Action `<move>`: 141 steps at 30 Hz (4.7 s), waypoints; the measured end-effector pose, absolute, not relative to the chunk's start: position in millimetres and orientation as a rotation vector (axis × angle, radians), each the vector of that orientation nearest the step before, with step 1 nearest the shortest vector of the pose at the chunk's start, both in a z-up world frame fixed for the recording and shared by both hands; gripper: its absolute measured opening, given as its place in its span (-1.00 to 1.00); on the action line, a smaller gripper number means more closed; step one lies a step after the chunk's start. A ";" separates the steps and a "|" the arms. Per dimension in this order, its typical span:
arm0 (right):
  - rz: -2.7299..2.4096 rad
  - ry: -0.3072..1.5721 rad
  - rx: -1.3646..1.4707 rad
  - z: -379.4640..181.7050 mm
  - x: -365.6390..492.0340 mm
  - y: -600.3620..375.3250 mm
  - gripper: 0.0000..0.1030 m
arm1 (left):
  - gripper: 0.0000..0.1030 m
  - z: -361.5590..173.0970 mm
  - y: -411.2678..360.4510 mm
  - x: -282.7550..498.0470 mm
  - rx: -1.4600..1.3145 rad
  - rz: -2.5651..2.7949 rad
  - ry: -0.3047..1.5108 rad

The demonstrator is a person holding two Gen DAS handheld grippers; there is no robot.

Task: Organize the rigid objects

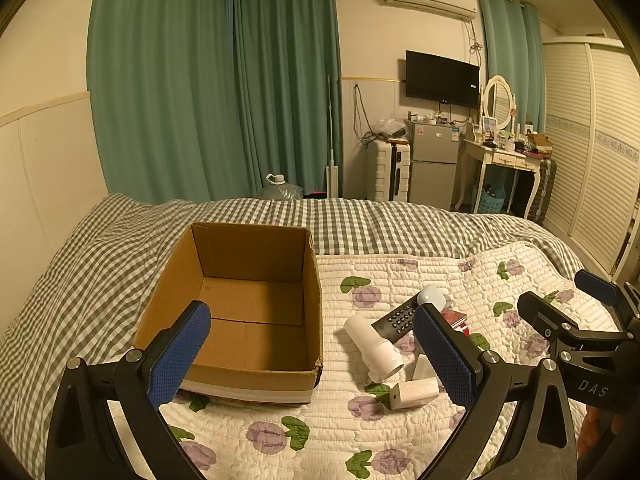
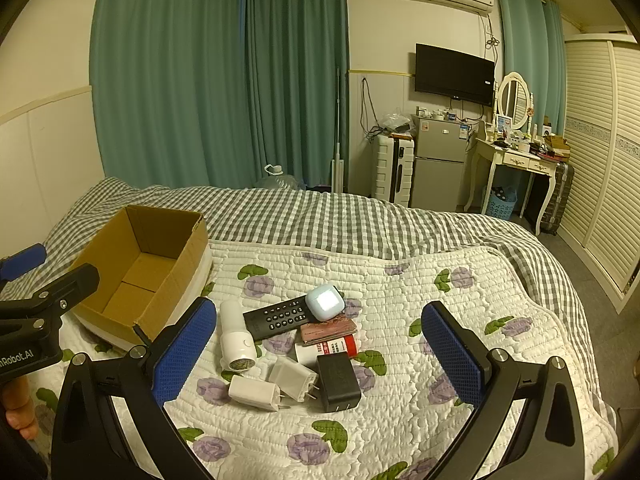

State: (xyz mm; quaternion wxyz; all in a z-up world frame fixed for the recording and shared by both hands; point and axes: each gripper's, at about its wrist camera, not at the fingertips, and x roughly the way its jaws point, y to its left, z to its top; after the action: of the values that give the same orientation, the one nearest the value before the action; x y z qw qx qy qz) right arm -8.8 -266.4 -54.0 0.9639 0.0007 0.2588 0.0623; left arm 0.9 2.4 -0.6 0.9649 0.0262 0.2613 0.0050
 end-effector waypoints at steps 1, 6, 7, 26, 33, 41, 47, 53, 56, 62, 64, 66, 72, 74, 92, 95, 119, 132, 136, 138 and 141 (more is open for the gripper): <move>0.126 0.524 0.001 -53.8 -9.1 -266.3 1.00 | 1.00 -0.6 2.6 0.9 0.052 0.010 0.529; 0.127 0.525 0.002 -53.3 -8.5 -266.0 1.00 | 1.00 -1.8 4.3 0.2 0.049 0.012 0.530; 0.127 0.525 0.001 -53.1 -8.4 -265.8 1.00 | 1.00 -2.4 4.6 -0.1 0.048 0.013 0.531; 0.135 0.523 0.002 -61.9 -7.1 -261.2 1.00 | 1.00 0.9 3.1 -1.2 0.051 0.017 0.522; 0.149 0.511 -0.011 -49.4 -14.1 -265.6 1.00 | 1.00 11.2 -5.5 -6.4 0.057 0.007 0.496; 0.120 0.542 -0.095 -40.7 -6.2 -287.1 1.00 | 1.00 -3.9 -27.7 3.0 0.058 -0.004 0.554; 0.133 0.621 -0.111 -55.8 17.3 -310.9 1.00 | 0.96 -45.1 -53.3 21.2 0.071 -0.023 0.658; 0.179 0.745 -0.106 -100.2 40.2 -314.5 0.86 | 0.96 -102.7 -73.2 39.0 0.104 -0.056 0.798; 0.206 0.828 -0.111 -126.3 50.8 -310.4 0.75 | 0.95 -127.0 -82.1 44.8 0.120 -0.077 0.854; 0.258 0.955 -0.121 -160.4 73.6 -299.4 0.48 | 0.94 -153.8 -88.5 57.6 0.119 -0.105 0.905; 0.264 0.997 -0.132 -172.6 82.1 -295.2 0.35 | 0.93 -159.3 -88.7 60.7 0.114 -0.119 0.915; 0.267 1.031 -0.140 -183.1 89.5 -291.4 0.30 | 0.93 -164.6 -87.5 63.7 0.101 -0.129 0.928; 0.269 1.085 -0.152 -197.7 102.0 -282.6 0.20 | 0.41 -176.1 -83.8 73.0 0.061 -0.172 0.971; 0.269 1.095 -0.157 -199.8 103.4 -280.7 0.17 | 0.03 -177.8 -83.3 74.0 0.030 -0.217 0.987; 0.304 1.086 -0.081 -189.9 83.0 -287.1 -0.26 | -0.01 -135.7 -71.4 47.1 0.057 -0.182 0.910; 0.281 1.017 -0.086 -168.4 69.7 -292.4 -0.26 | -0.01 -119.3 -68.9 41.0 0.055 -0.186 0.872; 0.501 0.674 -0.125 10.4 113.1 -131.0 -0.26 | -0.01 3.7 94.9 123.8 0.050 0.006 0.665; 0.579 0.832 -0.134 -77.1 192.0 -49.7 -0.26 | -0.01 -59.0 134.5 166.3 0.083 0.005 0.795; 0.591 0.862 -0.137 -97.2 199.8 -40.7 -0.26 | -0.01 -67.2 139.4 170.1 0.063 -0.001 0.828; 0.586 0.864 -0.135 -102.2 201.8 -39.9 -0.26 | 0.00 -66.4 139.1 168.4 0.060 -0.008 0.825; 0.576 0.874 -0.133 -102.2 205.7 -40.3 -0.25 | 0.04 -62.3 137.7 165.0 0.054 -0.015 0.812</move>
State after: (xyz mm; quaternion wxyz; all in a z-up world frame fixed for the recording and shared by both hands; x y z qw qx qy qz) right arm 205.7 -40.3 -102.2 0.8640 -0.0634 0.4170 0.2750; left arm 165.0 137.7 -62.3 0.9183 0.0264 0.3948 -0.0074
